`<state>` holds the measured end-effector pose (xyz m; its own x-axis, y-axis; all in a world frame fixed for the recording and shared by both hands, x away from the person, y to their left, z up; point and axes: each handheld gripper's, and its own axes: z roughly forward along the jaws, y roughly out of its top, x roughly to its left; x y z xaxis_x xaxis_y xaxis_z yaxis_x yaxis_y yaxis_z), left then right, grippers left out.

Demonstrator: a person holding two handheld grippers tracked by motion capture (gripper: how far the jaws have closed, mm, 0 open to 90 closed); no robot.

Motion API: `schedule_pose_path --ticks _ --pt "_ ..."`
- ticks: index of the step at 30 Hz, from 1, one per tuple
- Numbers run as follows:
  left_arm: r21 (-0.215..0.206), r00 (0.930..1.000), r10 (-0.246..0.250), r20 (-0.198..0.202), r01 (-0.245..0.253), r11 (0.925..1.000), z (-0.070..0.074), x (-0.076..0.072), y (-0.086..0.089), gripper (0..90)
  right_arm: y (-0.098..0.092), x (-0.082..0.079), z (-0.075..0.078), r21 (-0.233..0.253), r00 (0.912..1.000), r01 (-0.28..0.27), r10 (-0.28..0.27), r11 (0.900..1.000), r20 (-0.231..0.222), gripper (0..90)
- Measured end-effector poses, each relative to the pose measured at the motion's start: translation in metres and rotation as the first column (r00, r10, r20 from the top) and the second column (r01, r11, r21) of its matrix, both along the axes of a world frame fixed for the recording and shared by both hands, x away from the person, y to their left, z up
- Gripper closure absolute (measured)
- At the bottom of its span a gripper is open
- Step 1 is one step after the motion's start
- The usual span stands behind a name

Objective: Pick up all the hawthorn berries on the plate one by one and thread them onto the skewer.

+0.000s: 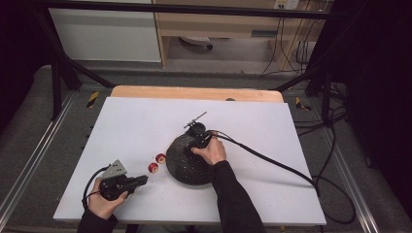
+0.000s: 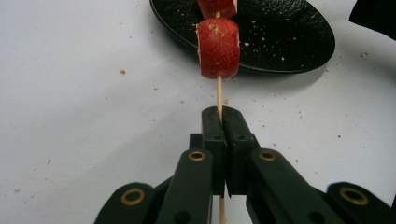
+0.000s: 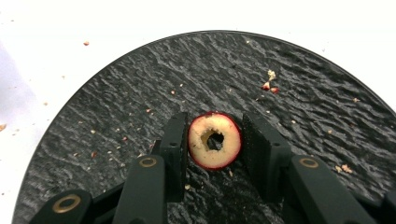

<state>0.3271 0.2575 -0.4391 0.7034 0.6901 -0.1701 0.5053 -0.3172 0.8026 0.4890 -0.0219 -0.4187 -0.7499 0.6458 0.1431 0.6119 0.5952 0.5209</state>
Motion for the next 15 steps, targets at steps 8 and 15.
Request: schedule_pose_path --ticks 8,15 --pt "0.005 1.0 -0.001 0.0 0.001 1.0 0.0 0.0 -0.002 88.5 -0.005 -0.007 0.013 0.019 0.9998 0.02 -0.02 1.0 0.004 63.0" --pt "0.015 1.0 -0.002 -0.001 0.002 0.9999 -0.001 0.0 -0.005 88.5 -0.016 -0.017 0.02 0.066 0.9991 0.041 -0.042 0.997 0.001 63.1"
